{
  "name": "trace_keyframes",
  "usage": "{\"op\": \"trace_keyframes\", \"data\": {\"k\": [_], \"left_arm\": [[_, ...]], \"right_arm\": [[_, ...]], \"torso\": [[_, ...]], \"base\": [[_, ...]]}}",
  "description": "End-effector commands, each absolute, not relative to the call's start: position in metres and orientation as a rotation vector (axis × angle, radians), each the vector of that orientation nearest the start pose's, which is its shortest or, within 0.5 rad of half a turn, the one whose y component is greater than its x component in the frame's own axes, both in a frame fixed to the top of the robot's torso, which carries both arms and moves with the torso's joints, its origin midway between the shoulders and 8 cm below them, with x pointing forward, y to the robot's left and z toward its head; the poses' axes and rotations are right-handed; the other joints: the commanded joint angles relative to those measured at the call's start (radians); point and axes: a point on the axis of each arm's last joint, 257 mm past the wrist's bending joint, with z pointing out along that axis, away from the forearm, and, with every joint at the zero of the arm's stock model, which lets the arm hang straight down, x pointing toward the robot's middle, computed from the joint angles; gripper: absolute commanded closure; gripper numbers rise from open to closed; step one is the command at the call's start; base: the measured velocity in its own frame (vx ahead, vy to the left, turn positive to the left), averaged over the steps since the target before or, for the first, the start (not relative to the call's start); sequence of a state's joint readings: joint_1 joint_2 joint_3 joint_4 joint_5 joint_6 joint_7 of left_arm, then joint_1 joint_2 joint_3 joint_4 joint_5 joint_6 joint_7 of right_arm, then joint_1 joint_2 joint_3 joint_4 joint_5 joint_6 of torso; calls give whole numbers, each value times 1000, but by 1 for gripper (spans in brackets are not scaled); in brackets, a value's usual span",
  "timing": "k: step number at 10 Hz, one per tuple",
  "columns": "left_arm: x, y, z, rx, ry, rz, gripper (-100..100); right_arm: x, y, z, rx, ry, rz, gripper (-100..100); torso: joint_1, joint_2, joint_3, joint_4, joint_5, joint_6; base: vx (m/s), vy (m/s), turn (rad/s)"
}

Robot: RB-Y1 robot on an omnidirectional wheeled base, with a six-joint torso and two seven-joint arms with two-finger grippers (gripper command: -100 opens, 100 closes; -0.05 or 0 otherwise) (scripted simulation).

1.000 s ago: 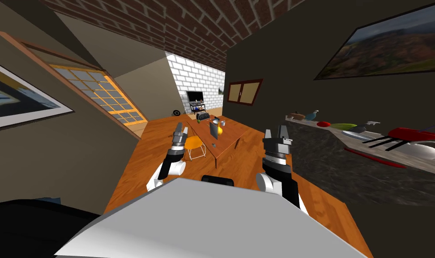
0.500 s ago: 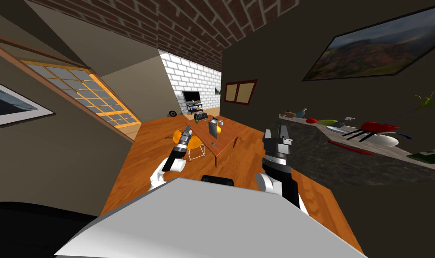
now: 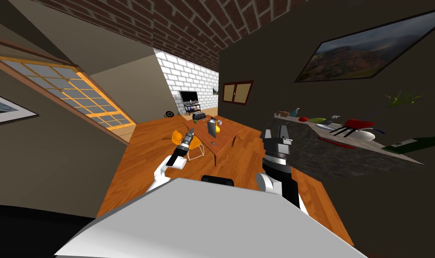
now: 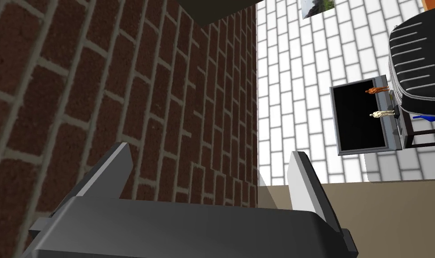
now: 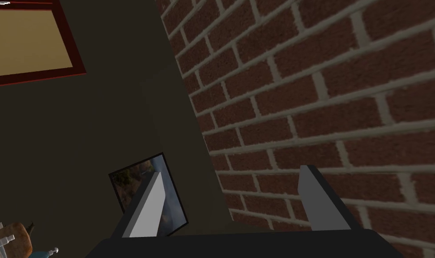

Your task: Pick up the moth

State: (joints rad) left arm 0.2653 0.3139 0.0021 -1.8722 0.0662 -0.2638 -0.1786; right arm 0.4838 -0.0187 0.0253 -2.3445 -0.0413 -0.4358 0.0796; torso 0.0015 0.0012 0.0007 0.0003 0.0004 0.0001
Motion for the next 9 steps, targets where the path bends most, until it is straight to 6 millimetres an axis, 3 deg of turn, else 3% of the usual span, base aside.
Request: {"op": "trace_keyframes", "data": {"k": [1, 3, 9], "left_arm": [[468, 305, -137, -700, 1195, -1002, -100], [486, 314, -165, -728, 1285, -943, -100], [509, 340, -229, -828, 1461, -805, -100]], "right_arm": [[343, -270, 46, 631, 614, 1292, 0], [343, -270, 46, 631, 614, 1292, 0], [343, -270, 46, 631, 614, 1292, 0]], "torso": [[0, 0, 0, 0, 0, 0], [0, -1, 0, 0, 0, 0], [-2, -2, -1, 0, 0, -1]], "base": [[-18, 14, -42], [-23, 4, -123], [-7, -9, -72]]}}
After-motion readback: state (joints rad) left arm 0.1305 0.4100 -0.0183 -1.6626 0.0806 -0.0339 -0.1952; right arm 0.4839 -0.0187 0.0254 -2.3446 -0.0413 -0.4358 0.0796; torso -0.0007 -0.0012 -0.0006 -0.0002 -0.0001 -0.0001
